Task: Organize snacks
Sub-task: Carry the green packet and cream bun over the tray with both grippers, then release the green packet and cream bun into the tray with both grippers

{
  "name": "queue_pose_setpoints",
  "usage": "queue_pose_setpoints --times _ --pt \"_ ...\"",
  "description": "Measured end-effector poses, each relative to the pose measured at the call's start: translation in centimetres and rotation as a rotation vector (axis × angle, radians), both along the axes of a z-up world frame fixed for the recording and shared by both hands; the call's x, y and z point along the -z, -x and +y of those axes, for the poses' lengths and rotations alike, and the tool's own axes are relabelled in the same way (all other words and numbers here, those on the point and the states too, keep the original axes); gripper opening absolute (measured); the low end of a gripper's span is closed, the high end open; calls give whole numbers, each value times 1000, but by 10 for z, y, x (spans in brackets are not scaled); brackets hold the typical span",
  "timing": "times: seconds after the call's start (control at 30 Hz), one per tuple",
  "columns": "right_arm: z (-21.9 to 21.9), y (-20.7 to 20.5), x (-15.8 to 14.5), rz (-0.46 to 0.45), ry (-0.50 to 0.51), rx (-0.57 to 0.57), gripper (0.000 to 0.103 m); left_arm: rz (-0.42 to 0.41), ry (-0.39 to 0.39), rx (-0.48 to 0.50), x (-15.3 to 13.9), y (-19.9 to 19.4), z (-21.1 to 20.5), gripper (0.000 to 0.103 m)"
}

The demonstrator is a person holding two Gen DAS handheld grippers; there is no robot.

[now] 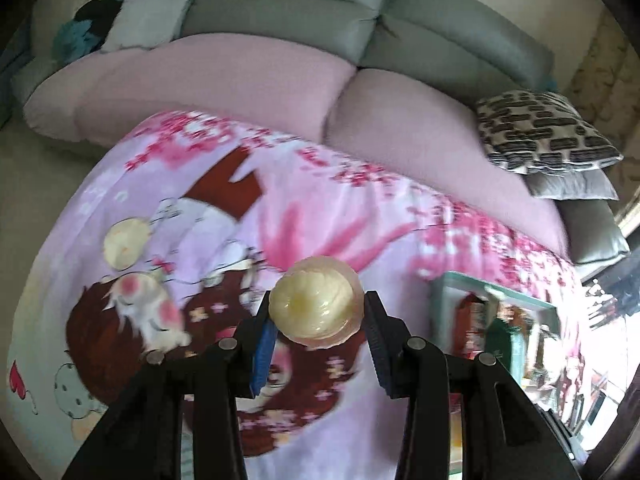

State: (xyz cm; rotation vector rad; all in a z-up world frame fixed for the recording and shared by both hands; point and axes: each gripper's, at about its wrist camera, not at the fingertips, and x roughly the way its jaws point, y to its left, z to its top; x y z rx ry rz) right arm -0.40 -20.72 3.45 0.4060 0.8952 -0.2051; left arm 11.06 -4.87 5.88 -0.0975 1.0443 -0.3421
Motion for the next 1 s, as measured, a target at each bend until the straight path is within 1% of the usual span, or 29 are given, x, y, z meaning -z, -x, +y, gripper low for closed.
queue_pose_setpoints --times 0.1,0.17,0.3,0.47,0.57,0.63,0.77,0.93,1.0 --pt "-17 12 -5 -17 -14 36 42 -20 12 42 -9 9 -21 44" --pt "-32 22 -10 -32 -14 71 42 -41 12 88 -15 17 -39 44" --pt "-69 48 -20 -54 -2 182 42 -77 17 196 -24 36 -74 44" --pt "-111 75 -23 -51 5 306 42 -93 4 369 -23 69 -125 44" --pt "-129 85 -15 -31 -15 346 42 -97 -13 458 -18 87 -152 44" --pt "-137 88 -10 -14 -25 362 42 -96 -30 500 -12 96 -165 44" --pt "-143 92 3 8 -50 362 42 -84 -61 519 1 99 -179 44" --pt "-140 90 10 24 -59 344 42 -75 -99 521 13 100 -185 44" --pt "-141 91 12 32 -62 342 42 -62 -100 520 17 101 -185 44"
